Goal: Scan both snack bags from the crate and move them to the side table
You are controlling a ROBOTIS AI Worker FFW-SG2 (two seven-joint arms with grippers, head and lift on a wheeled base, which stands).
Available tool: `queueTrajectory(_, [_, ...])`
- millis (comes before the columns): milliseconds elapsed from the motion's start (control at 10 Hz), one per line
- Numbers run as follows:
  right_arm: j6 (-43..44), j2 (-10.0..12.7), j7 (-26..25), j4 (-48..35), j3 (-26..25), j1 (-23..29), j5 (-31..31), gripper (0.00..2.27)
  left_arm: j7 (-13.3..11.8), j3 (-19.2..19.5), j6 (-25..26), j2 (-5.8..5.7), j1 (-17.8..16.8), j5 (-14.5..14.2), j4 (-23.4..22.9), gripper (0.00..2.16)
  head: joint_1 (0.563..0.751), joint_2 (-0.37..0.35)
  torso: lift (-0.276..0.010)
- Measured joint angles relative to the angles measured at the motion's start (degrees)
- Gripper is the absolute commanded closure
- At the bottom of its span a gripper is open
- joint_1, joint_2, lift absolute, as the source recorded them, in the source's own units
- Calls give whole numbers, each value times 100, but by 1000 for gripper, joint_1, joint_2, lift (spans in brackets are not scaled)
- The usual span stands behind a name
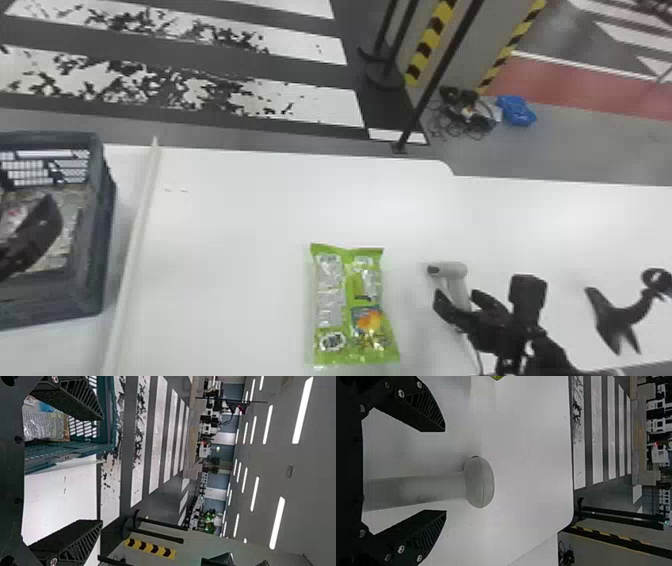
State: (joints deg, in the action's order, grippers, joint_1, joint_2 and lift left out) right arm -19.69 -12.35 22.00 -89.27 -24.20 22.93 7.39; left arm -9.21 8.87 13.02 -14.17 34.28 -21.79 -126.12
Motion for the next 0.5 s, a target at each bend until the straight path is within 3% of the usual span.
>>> queueTrajectory(100, [12, -11, 16, 112, 60, -62, -69, 556, -25, 7, 17, -18, 7, -50, 6, 66, 695, -283, -29])
queueTrajectory(200, [9, -14, 24, 158, 100, -88, -125, 1646, -36, 9, 35, -27, 8, -74, 6, 66, 695, -279, -29])
queueTrajectory(300, [-40, -19, 26, 202, 114, -120, -163, 2243, -37, 9, 44, -37, 7, -78, 6, 66, 695, -279, -29])
queueTrajectory(500, [-148, -17, -2, 245, 57, -154, -151, 2243, -29, 0, 47, -41, -12, -70, 2, 66, 695, -285, -29])
